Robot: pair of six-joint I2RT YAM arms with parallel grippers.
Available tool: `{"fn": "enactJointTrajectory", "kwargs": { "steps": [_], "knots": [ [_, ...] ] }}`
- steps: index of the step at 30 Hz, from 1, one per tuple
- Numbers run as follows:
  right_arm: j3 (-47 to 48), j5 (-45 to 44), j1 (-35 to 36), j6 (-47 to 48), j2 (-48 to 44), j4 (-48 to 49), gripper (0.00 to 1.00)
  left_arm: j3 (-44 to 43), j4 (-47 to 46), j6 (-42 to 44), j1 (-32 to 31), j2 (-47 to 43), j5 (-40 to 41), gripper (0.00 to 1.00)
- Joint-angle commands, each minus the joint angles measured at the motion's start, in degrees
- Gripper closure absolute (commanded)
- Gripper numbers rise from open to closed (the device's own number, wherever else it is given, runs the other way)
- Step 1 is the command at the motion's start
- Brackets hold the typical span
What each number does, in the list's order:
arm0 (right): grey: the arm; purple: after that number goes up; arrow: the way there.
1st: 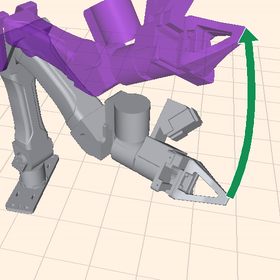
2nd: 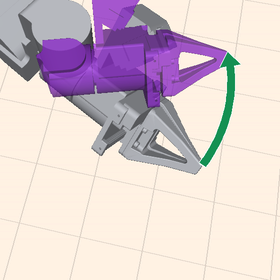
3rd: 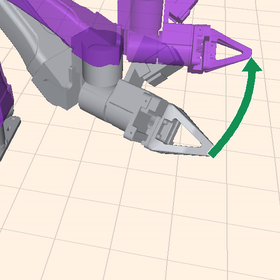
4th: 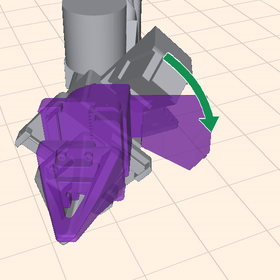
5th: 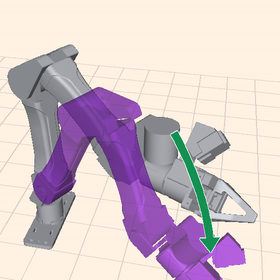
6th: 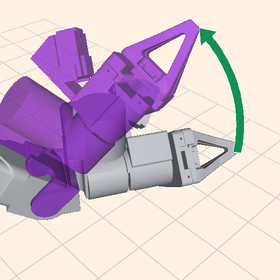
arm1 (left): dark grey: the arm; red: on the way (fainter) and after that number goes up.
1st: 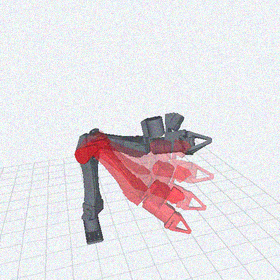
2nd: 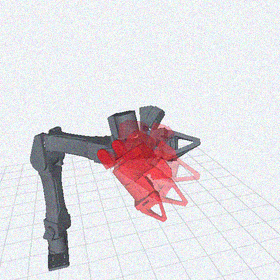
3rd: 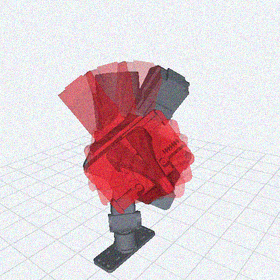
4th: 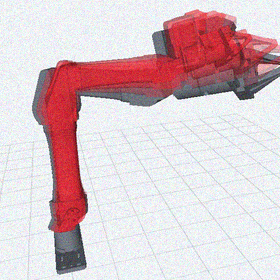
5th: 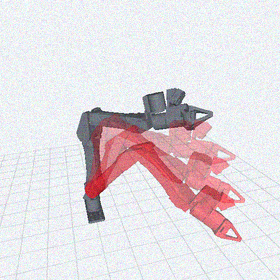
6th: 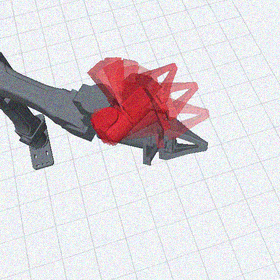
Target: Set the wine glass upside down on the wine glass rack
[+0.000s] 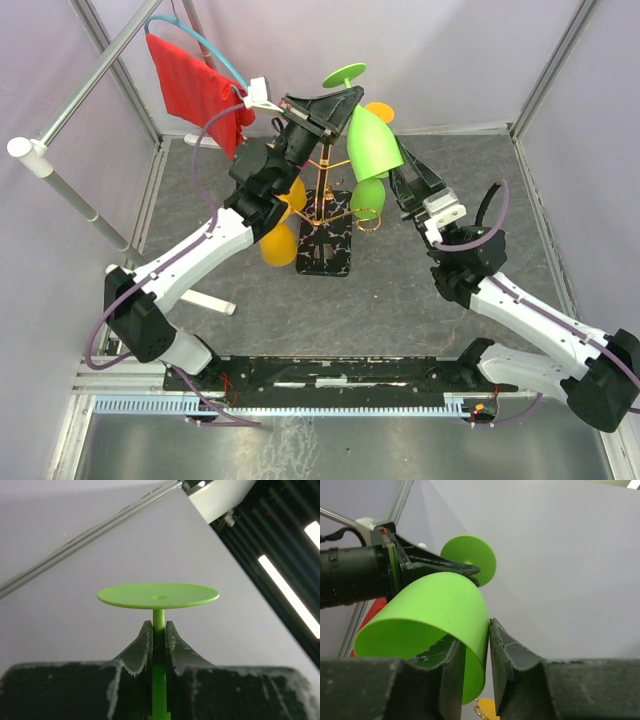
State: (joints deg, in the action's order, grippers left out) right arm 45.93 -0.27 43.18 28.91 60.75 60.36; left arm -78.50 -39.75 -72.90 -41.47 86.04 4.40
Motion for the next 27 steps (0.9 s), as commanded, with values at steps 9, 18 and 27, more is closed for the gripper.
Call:
{"fn": "enactJointTrajectory", "kwargs": {
  "steps": [9,18,27],
  "knots": [
    [-4.9,-9.8,1.0,1.4,-8.7,-16.0,0.41,-9.6,21.5,40.2,-0.8,-6.5,-12.1,0.97],
    [-2.1,-22.2,1.0,-0.1,-16.6,-35.0,0.33,-1.7,24.7,55.6,-0.8,-17.7,-12.5,0.97],
    [7.7,-33.1,1.0,-6.2,-10.2,-49.5,0.19,11.0,20.9,70.5,-7.2,-24.5,-18.0,0.97]
  ]
}}
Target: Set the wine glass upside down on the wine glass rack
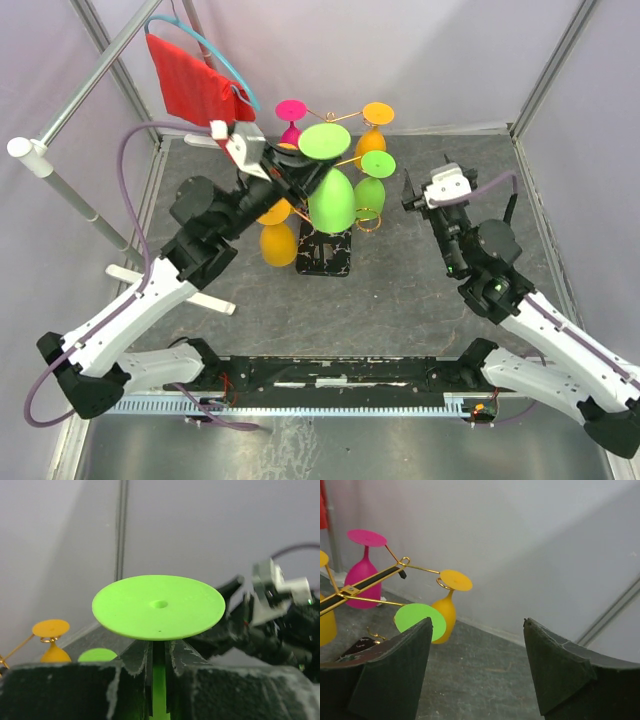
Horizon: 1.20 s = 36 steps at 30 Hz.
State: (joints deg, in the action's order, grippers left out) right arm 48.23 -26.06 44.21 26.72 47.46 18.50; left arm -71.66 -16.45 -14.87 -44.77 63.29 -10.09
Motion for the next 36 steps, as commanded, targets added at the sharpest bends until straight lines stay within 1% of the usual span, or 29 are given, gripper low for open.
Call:
{"fn": "enactJointTrajectory", "kwargs": {
  "steps": [1,4,6,9,10,12,14,16,21,25,32,36],
  "knots": [
    [6.7,-8.4,-0.1,-4.7,4.2,-9.1,0.16,5.7,-2.8,14.5,-5.5,-2.6,-3.3,0.97],
    [9.2,-8.4,-0.8,-7.1,6.2,-12.0,0.11,9.9,-3.6,20.0,-10.0,-5.2,-1.2,0.97],
    [11.0,-7.5,-2.2,-9.5,7.3,-14.5,0.11,12.3,-3.6,22.3,-13.0,-6.5,0.7,0.97],
    [14.0,-5.9,-5.7,-12.5,9.3,-18.4,0.1,15.7,-3.7,25.9,-18.1,-7.9,4.0,0.97],
    [14.6,-5.2,-7.1,-13.5,9.8,-19.2,0.1,16.7,-3.7,27.4,-20.7,-8.2,5.3,0.97],
    [15.5,-3.5,-10.6,-16.1,10.2,-21.1,0.1,18.7,-4.0,29.6,-24.3,-8.5,8.8,0.97],
    [16.0,-2.0,-13.1,-17.7,10.6,-22.5,0.1,21.6,-6.3,31.1,-27.4,-8.9,12.2,0.97],
    [16.1,-1.5,-14.7,-18.4,10.8,-23.3,0.1,25.6,-10.6,31.2,-29.3,-9.3,15.9,0.97],
    [14.2,-0.6,-16.2,-18.5,9.8,-23.2,0.1,36.0,-25.5,30.2,-31.0,-9.9,23.8,0.97],
    [12.8,-0.3,-16.7,-18.1,8.3,-23.1,0.1,40.2,-34.3,31.3,-31.0,-9.5,29.3,0.97],
    [11.1,-0.3,-16.9,-18.4,5.8,-23.2,0.1,40.7,-40.9,34.5,-31.1,-5.3,33.4,0.97],
    [10.8,-0.4,-16.9,-18.7,5.1,-23.8,0.1,39.0,-41.2,34.0,-31.0,-2.3,36.4,0.97]
  ]
}}
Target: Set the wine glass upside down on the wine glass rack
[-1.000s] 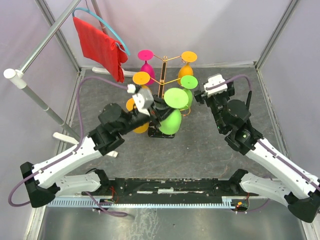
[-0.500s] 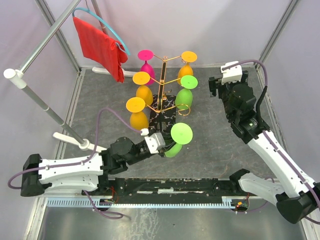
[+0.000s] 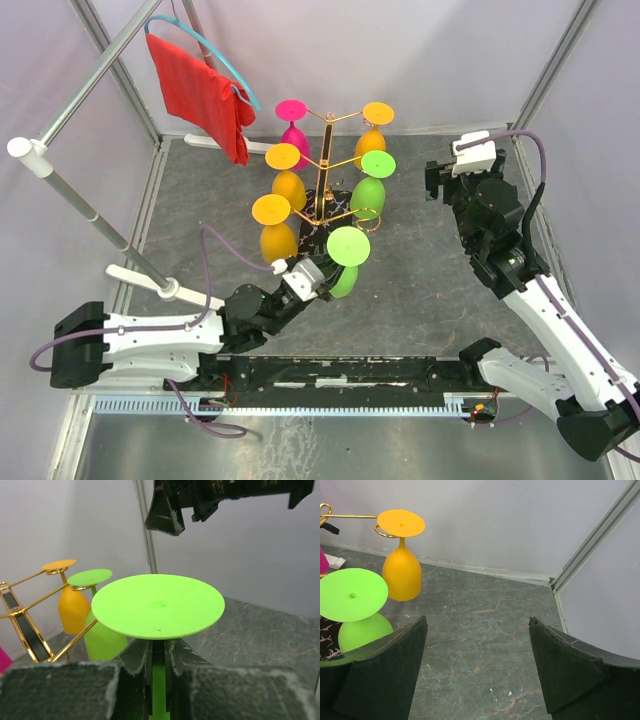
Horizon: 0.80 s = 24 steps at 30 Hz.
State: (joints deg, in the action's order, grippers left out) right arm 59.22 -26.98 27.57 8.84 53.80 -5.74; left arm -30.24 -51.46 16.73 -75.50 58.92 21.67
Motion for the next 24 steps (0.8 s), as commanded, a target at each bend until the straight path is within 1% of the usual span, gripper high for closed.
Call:
{"fn": "enactJointTrajectory", "kwargs": {
  "steps": [1,5,8,12,17,24],
  "knots": [
    [-0.4,0.5,-0.3,-0.9,-1.4,0.3,0.1,-2.8,-6.0,2.2,-0.3,2.7,5.3,0.97],
    [-1.3,0.4,-0.3,-1.1,-2.2,-0.1,0.1,-3.7,-5.8,1.5,-0.1,5.0,8.1,0.97],
    [-1.9,0.4,-0.3,-1.2,-2.7,-0.1,0.1,-4.0,-5.8,-0.3,1.2,5.9,8.4,0.97],
    [-2.6,0.5,-0.3,-1.3,-3.2,-0.2,0.1,-4.2,-5.1,-4.3,4.6,6.7,5.8,0.97],
    [-2.7,0.3,-0.3,-1.0,-3.5,-0.3,0.1,-5.3,-3.3,-6.7,7.7,8.1,3.5,0.97],
    [-3.5,0.2,-0.3,-0.8,-4.0,-0.2,0.1,-5.9,-4.0,-8.2,9.7,11.6,1.2,0.97]
  ]
}}
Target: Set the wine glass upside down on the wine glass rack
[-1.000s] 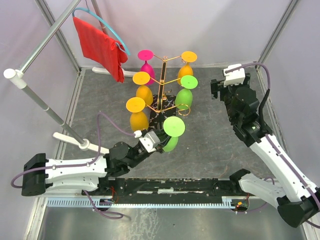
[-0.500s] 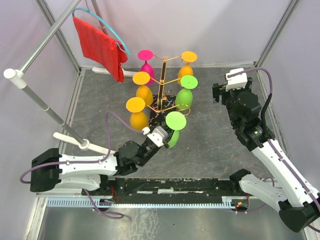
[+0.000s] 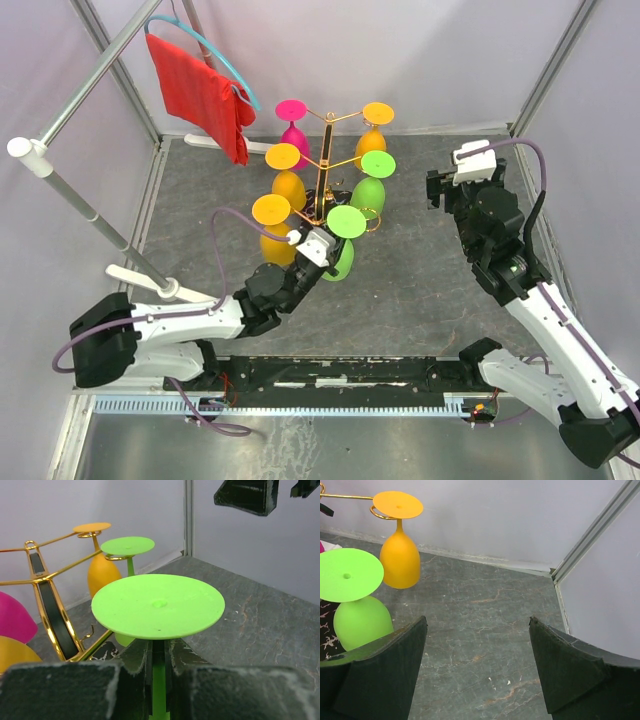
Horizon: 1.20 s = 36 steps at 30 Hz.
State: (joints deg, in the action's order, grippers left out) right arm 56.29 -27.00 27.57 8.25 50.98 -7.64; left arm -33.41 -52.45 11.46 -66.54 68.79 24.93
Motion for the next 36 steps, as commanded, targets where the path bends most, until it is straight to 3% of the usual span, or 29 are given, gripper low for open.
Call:
{"fn": "enactJointTrajectory", "kwargs": {
  "steps": [1,16,36],
  "knots": [
    [-0.8,0.1,-0.3,-0.1,-1.3,1.7,0.1,-2.8,-3.4,-3.2,0.9,2.2,-2.2,0.97],
    [-2.0,-0.7,-0.3,1.1,-2.4,2.2,0.09,-6.1,-9.3,-3.5,3.8,10.2,-5.0,0.97],
    [-2.3,-1.0,-0.3,1.9,-2.6,2.1,0.09,-11.7,-8.3,-1.3,5.0,18.0,-17.5,0.97]
  ]
}}
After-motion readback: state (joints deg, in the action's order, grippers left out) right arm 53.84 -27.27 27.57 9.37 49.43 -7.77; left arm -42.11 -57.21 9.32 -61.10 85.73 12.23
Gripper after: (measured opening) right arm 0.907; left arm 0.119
